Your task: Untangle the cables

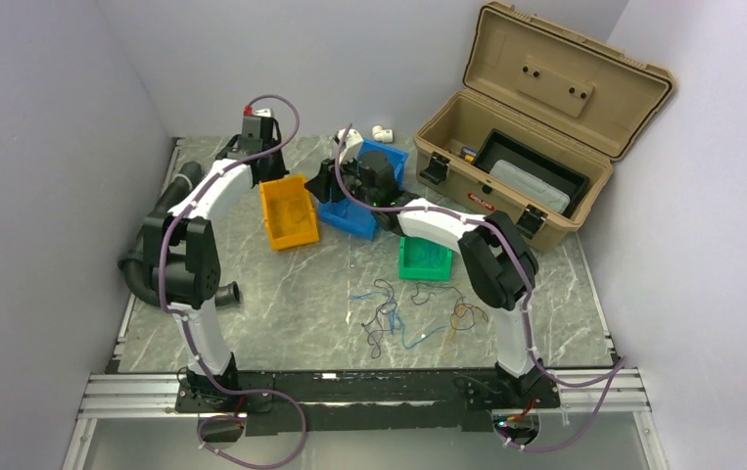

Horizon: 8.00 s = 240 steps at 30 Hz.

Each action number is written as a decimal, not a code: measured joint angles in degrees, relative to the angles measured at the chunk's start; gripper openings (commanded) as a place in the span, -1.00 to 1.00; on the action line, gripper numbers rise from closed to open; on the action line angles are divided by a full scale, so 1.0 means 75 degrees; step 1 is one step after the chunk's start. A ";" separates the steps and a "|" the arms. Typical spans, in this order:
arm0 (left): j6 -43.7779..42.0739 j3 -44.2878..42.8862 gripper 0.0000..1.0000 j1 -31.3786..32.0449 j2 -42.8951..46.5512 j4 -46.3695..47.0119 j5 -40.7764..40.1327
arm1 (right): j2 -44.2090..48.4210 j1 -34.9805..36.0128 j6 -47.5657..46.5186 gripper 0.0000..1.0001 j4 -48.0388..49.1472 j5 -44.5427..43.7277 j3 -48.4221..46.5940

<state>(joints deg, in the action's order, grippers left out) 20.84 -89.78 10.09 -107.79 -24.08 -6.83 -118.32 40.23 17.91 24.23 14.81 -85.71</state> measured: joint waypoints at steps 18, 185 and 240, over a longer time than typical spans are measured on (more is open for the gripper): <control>-0.0052 0.1568 0.26 0.0548 -0.0277 0.1807 -0.1693 | 0.2218 -0.0146 0.0382 0.06 0.0376 0.0093 0.2463; -0.1419 0.0586 0.99 0.1037 0.2911 -0.1749 -0.0612 | 0.9098 -0.2471 0.1714 0.63 -0.6991 -0.3331 0.5805; -0.0356 0.4978 0.99 0.4549 0.6697 0.1708 0.2836 | 1.1415 -0.4619 0.1740 -1.00 -0.5455 0.2550 0.6694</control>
<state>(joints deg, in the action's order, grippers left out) 18.17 -52.45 44.21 -57.56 -11.27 14.44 -32.71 5.58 30.96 -16.69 33.93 -35.51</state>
